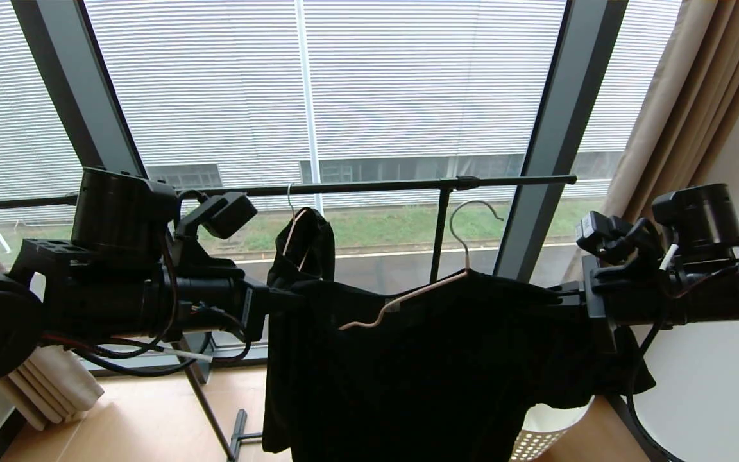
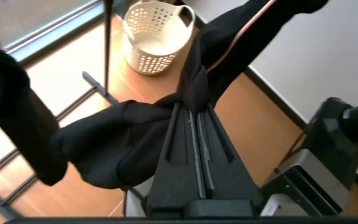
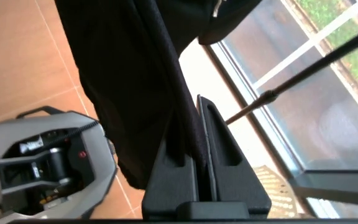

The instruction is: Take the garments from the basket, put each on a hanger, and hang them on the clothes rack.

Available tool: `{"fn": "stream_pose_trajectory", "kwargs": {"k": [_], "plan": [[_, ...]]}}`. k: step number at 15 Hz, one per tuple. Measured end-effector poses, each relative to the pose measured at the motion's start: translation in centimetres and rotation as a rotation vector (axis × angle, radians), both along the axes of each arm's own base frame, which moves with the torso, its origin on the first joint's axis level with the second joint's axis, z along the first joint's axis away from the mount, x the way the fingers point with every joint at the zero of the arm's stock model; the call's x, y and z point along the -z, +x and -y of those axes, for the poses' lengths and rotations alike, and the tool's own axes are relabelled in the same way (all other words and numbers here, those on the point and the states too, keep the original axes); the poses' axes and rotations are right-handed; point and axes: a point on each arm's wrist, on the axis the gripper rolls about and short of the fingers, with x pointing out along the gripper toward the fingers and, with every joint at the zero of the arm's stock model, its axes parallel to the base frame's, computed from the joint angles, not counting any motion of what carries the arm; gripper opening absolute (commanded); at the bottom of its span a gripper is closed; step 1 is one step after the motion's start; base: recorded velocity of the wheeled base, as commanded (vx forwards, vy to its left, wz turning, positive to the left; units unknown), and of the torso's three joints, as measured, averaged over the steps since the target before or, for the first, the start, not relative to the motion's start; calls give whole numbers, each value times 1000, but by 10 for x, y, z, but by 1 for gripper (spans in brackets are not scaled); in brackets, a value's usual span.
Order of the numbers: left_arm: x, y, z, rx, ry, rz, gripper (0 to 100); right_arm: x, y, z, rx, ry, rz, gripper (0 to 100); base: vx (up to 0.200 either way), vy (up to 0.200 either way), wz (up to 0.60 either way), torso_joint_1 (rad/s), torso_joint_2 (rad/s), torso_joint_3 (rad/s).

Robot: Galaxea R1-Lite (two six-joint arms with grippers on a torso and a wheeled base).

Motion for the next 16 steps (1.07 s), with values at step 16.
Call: {"fn": "stream_pose_trajectory", "kwargs": {"k": [16], "plan": [[-11, -13, 38, 112, 41, 53, 0, 5, 0, -21, 150, -29, 80, 0, 0, 0, 0, 0, 0, 0]]}}
